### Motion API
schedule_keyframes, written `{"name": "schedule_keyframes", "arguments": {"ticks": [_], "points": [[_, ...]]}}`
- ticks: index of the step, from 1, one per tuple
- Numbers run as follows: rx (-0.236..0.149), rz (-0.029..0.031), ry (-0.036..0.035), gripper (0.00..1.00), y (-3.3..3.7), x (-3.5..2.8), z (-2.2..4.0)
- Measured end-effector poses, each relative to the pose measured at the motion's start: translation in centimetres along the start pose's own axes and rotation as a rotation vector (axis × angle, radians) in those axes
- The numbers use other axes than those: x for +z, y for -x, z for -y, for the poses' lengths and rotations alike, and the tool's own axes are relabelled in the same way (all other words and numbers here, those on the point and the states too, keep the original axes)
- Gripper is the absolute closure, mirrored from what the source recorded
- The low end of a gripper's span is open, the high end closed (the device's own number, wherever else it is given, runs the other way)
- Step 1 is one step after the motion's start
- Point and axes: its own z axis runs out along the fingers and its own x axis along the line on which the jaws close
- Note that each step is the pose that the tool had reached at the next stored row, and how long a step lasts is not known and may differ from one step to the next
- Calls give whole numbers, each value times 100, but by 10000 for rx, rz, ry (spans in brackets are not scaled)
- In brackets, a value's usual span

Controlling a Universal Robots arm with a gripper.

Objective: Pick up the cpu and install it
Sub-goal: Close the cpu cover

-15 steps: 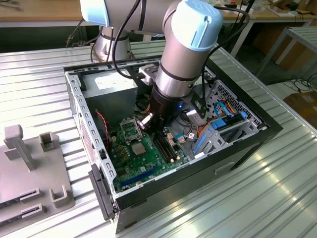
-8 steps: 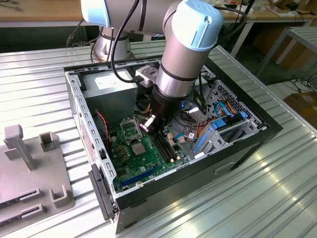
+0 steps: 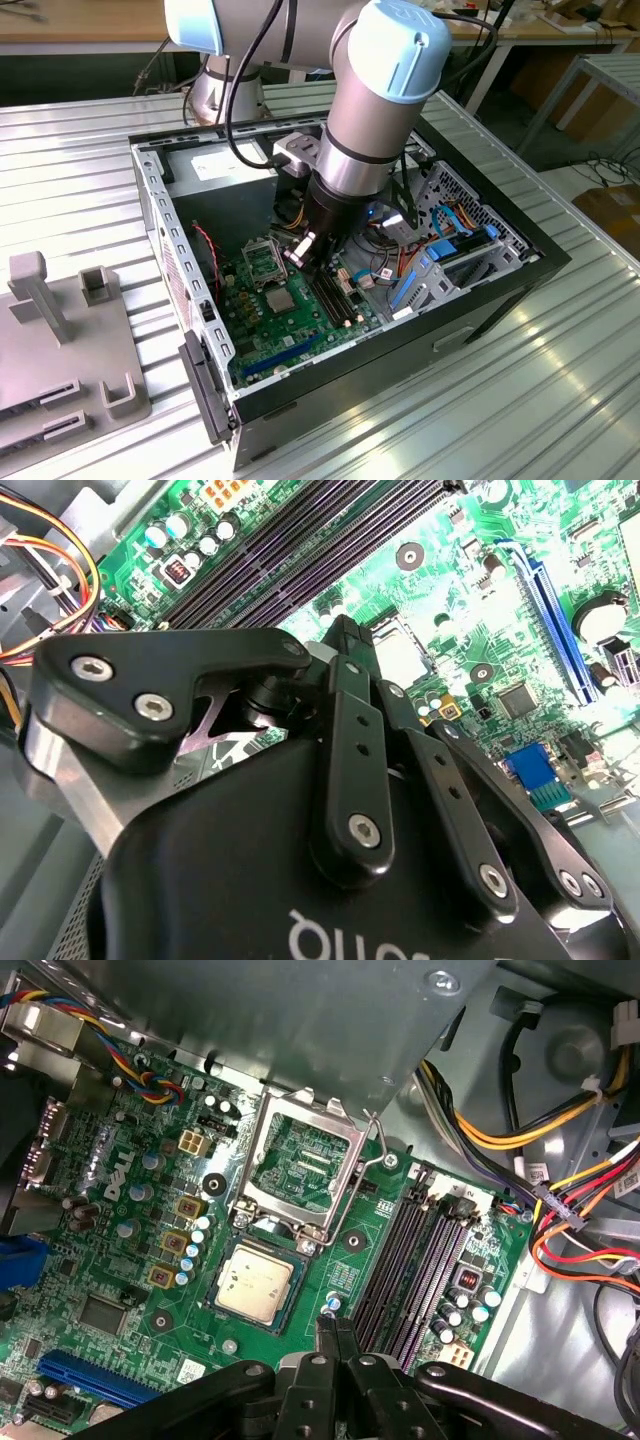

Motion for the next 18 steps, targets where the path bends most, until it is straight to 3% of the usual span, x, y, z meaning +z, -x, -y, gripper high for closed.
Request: {"name": "schedule_keyframes", "arguments": {"ticks": [11,15,18], "points": [[-83,2,1,89,1,0,2],[-718,-7,-28,89,3,1,4],[-1454,-8,-48,89,3,3,3]]}}
